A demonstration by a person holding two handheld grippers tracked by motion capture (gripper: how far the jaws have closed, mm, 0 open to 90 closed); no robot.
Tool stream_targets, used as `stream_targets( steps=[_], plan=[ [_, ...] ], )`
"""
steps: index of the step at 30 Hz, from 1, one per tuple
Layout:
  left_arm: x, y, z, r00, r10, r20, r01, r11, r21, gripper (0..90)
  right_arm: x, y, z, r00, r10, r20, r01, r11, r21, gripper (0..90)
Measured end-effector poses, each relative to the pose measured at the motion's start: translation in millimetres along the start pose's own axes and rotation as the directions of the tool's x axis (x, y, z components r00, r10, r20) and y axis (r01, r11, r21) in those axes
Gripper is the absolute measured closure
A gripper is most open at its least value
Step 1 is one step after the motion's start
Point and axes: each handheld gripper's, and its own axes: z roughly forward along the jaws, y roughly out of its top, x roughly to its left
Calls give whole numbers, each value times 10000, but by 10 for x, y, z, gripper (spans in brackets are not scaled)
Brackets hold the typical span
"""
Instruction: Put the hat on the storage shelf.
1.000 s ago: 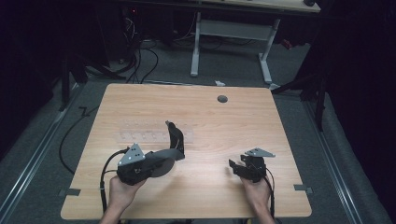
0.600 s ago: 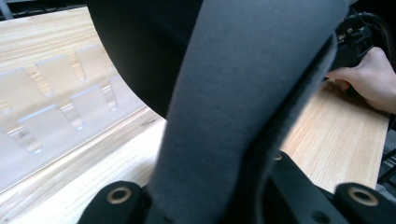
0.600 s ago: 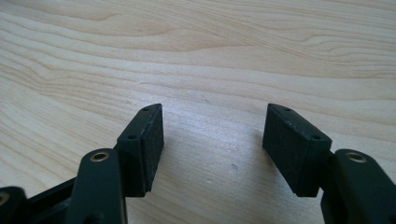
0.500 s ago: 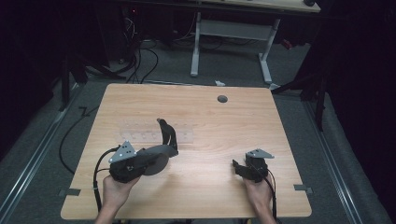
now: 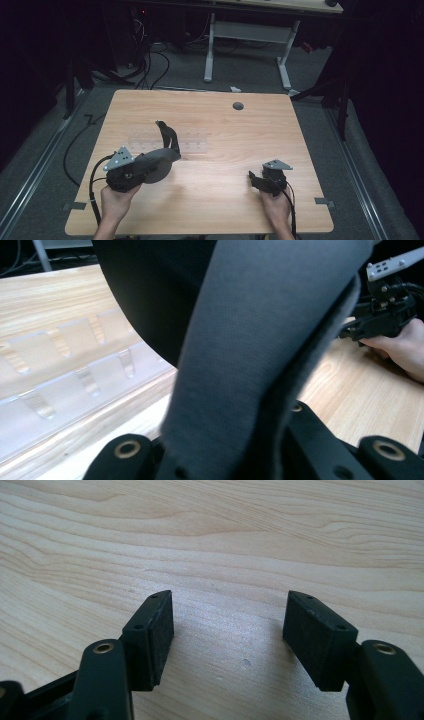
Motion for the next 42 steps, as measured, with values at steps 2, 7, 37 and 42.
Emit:
stream_targets(
  steps=[2, 7, 37, 42],
  plan=[
    [13, 18, -3, 10000, -32, -76, 32, 10000, -59, 847, 2, -1, -1, 10000, 24, 6, -24, 10000, 5, 372],
    [42, 39, -20, 9997, -117, -213, 115, 9999, -129, 847, 3, -1, -2, 10000, 37, 17, -37, 10000, 7, 371],
    [264, 399, -248, 9956, -279, -900, 163, 9917, -1274, 847, 7, -3, -2, 10000, 37, -6, -37, 10000, 7, 363],
    [310, 488, -252, 9945, -342, -989, 195, 9891, -1461, 847, 7, -3, -2, 10000, 40, -10, -40, 10000, 9, 362]
  ],
)
